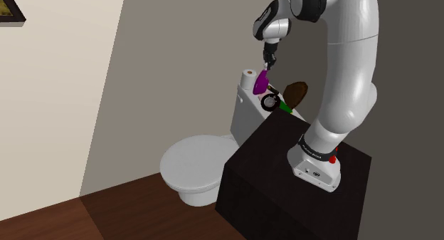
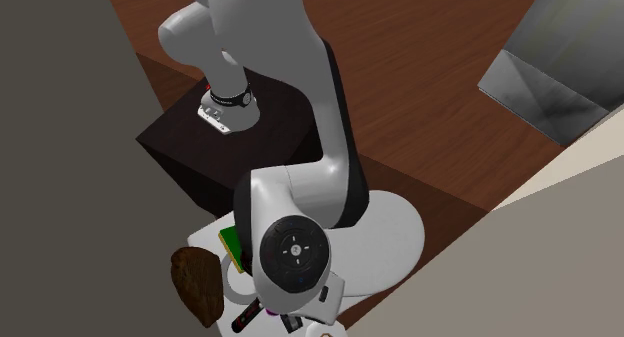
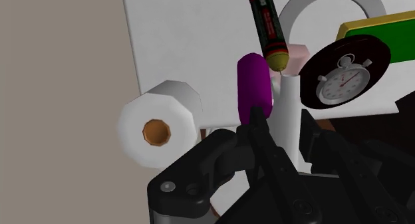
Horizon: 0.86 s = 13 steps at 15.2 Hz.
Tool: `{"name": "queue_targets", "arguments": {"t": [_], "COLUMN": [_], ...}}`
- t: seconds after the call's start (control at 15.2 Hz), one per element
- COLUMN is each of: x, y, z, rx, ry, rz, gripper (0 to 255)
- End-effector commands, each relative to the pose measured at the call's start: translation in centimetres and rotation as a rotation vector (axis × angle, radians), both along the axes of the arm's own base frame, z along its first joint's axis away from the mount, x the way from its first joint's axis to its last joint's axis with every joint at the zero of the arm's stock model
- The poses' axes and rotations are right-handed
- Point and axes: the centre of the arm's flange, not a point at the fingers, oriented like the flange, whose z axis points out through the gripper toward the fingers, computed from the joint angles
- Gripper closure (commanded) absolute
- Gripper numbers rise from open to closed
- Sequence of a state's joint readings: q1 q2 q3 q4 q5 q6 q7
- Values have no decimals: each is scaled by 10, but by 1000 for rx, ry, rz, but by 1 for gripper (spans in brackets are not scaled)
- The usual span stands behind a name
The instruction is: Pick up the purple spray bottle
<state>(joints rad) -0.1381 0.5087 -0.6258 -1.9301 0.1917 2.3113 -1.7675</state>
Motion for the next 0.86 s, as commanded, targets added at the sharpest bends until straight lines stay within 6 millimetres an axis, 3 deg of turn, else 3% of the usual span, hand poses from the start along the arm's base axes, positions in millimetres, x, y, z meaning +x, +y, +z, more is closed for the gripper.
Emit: {"name": "queue_targets", "arguments": {"t": [0.0,0.66,0.79], "x": [0,0,0], "y": [0,0,0], "z": [9,62,63], "rx": [0,0,0], "ry": [0,0,0], "rz": [0,0,0], "gripper": [255,255,255]}}
